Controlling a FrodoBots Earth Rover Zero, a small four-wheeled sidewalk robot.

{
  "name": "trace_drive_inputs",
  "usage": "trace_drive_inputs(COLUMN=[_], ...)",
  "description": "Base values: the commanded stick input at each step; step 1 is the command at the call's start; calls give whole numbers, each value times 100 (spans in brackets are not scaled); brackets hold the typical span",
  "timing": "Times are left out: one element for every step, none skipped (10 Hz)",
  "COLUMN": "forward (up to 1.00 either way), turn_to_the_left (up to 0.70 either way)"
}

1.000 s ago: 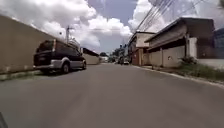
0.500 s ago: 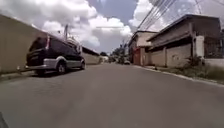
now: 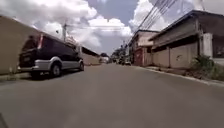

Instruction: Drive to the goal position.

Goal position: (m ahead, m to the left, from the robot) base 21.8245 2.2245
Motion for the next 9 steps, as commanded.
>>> trace_drive_inputs(forward=[100,100,100,100,100,100,100,100,100], turn_to_the_left=[0,0,0,-5,-27,-27,-25,0,0])
